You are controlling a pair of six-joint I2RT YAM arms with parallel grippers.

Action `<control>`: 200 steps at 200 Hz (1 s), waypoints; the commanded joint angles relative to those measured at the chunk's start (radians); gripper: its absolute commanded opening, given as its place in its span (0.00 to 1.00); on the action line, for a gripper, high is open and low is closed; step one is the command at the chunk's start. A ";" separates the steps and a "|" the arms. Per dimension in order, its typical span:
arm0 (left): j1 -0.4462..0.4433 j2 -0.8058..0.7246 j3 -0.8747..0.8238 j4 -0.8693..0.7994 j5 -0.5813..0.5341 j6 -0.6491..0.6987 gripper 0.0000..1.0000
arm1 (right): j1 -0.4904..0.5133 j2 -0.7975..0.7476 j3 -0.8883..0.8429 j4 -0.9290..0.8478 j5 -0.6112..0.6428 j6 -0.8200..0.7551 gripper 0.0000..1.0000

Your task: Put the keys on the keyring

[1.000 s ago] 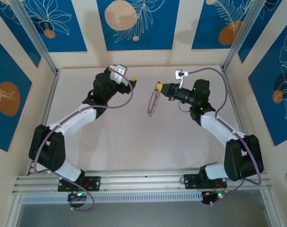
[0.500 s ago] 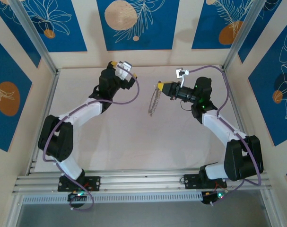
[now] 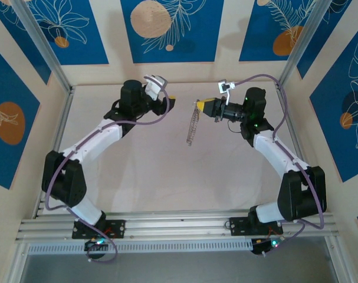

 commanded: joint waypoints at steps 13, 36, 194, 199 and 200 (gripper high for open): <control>0.008 -0.122 -0.026 0.003 0.271 -0.210 0.66 | -0.005 0.011 0.043 -0.056 -0.075 -0.066 0.00; 0.008 -0.132 -0.035 0.065 0.424 -0.352 0.62 | -0.003 0.017 0.037 -0.045 -0.091 -0.061 0.00; -0.021 -0.036 -0.036 0.151 0.652 -0.529 0.41 | 0.056 -0.003 0.035 0.003 -0.151 -0.010 0.00; -0.023 -0.034 -0.032 0.143 0.652 -0.523 0.41 | 0.057 -0.004 0.037 0.002 -0.149 -0.010 0.00; -0.022 -0.034 -0.032 0.141 0.652 -0.522 0.40 | 0.057 -0.004 0.037 0.002 -0.149 -0.011 0.00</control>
